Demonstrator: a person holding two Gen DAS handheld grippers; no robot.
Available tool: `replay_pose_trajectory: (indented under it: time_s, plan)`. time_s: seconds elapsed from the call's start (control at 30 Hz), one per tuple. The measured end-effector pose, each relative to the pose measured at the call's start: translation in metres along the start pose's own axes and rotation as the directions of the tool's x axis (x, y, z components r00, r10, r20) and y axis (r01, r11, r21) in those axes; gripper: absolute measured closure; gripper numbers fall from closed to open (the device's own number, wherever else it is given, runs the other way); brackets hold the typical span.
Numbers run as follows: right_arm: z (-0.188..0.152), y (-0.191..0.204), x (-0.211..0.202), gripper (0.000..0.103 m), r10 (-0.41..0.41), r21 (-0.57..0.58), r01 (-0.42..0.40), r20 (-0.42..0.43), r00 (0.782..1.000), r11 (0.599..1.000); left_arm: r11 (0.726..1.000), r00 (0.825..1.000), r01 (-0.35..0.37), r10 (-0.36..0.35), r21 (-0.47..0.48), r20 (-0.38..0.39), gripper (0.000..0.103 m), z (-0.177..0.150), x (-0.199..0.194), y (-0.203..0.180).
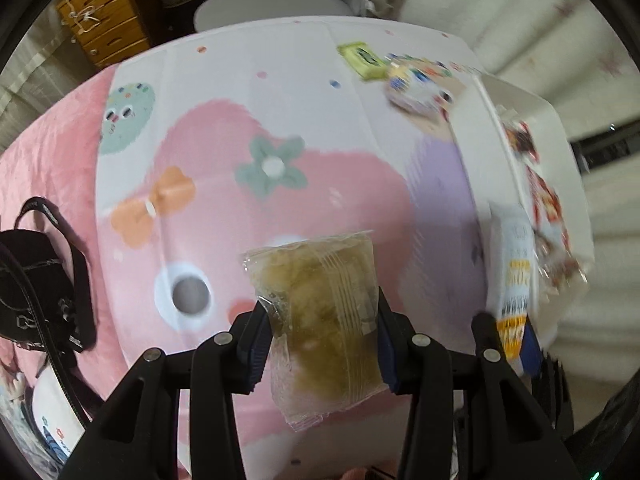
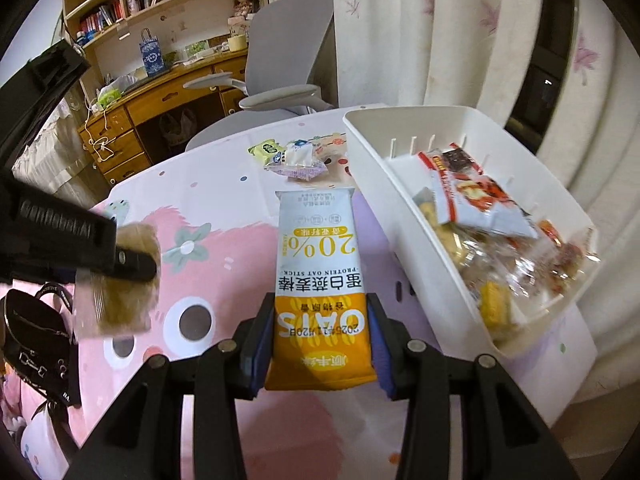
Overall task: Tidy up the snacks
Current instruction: 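Carry both packets into the white tray and open both tools to drop them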
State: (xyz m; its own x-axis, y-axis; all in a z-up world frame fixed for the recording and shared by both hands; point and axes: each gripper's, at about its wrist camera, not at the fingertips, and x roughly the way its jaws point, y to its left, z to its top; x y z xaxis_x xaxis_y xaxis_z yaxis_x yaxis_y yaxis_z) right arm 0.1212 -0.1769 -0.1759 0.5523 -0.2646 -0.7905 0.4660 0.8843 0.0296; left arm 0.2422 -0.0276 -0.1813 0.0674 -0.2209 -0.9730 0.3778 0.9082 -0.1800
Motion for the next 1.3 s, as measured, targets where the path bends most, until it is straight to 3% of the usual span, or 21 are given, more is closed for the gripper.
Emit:
replay_pose_trajectory:
  time_s: [0.27, 0.47, 0.77, 1.07, 1.3]
  plan:
    - [-0.021, -0.018, -0.044, 0.060, -0.028, -0.002, 0.028, 0.033, 0.999, 1.000, 0.995, 0.995, 0.085, -0.087, 0.047, 0.045, 0.060, -0.051, -0.019, -0.012]
    - [-0.025, -0.045, -0.066, 0.060, -0.027, 0.003, 0.027, 0.052, 0.998, 1.000, 0.982, 0.979, 0.160, -0.171, 0.103, 0.114, 0.060, -0.068, -0.042, -0.031]
    - [-0.008, -0.101, -0.070, 0.060, 0.042, -0.027, -0.041, 0.064, 0.997, 0.999, 0.965, 0.948, 0.219, -0.246, 0.144, 0.203, 0.060, -0.064, -0.059, -0.091]
    - [0.018, -0.163, -0.061, 0.060, 0.145, -0.126, -0.137, 0.057, 0.988, 0.983, 0.960, 0.934, 0.242, -0.271, 0.143, 0.233, 0.060, -0.049, -0.050, -0.165]
    - [0.039, -0.207, -0.054, 0.060, 0.165, -0.187, -0.150, 0.068, 0.984, 0.971, 0.958, 0.925, 0.252, -0.281, 0.139, 0.257, 0.059, -0.039, -0.037, -0.222]
